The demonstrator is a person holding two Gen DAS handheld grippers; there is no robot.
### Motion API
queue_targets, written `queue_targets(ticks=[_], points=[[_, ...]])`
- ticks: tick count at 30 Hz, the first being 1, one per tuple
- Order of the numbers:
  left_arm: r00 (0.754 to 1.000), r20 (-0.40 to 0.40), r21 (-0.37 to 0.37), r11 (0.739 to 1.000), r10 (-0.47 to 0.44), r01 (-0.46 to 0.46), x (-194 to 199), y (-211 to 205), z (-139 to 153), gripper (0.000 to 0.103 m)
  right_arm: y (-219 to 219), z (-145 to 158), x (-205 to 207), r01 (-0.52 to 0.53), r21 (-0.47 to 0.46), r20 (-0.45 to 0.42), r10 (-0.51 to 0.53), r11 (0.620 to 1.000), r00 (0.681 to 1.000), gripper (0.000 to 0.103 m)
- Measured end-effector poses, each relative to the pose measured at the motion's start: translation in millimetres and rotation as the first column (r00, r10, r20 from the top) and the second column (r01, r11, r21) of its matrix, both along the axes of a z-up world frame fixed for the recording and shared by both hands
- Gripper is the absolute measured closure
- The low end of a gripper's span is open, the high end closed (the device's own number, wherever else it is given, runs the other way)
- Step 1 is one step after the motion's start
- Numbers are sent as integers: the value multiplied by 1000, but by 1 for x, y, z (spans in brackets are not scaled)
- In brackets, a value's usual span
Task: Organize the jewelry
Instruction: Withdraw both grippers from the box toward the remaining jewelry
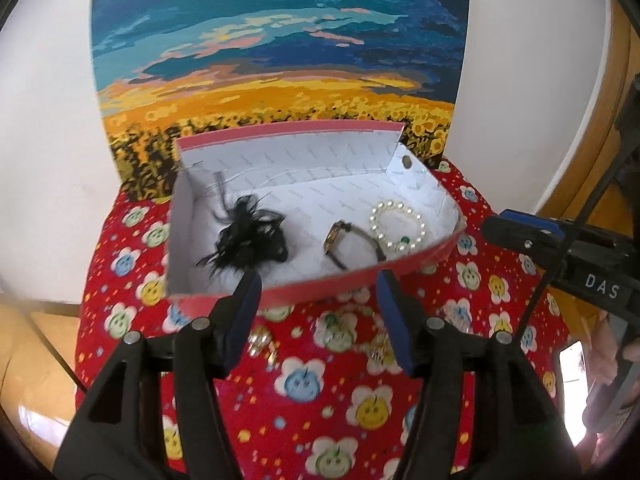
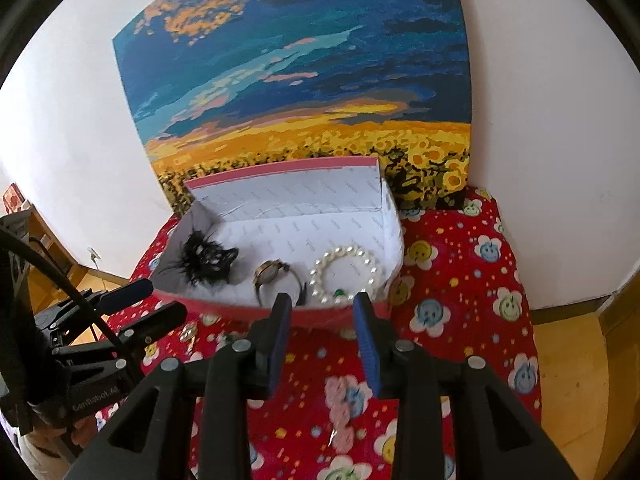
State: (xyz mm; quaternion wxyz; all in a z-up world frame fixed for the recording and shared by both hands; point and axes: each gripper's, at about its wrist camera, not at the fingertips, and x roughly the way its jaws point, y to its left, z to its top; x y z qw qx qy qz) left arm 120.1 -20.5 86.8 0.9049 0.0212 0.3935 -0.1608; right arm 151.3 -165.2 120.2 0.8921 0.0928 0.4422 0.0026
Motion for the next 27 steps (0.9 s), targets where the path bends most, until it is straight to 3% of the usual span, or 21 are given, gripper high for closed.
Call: queue_targets(ticks=[15, 27], points=[[991, -63, -20, 993, 117, -119, -37, 48, -20, 50, 15, -15, -46, -8, 19, -51, 9, 1000, 999, 68], [984, -98, -14, 988, 149, -151, -50, 66, -39, 50, 20, -60, -53, 19, -14, -152, -21, 1000, 988, 67]])
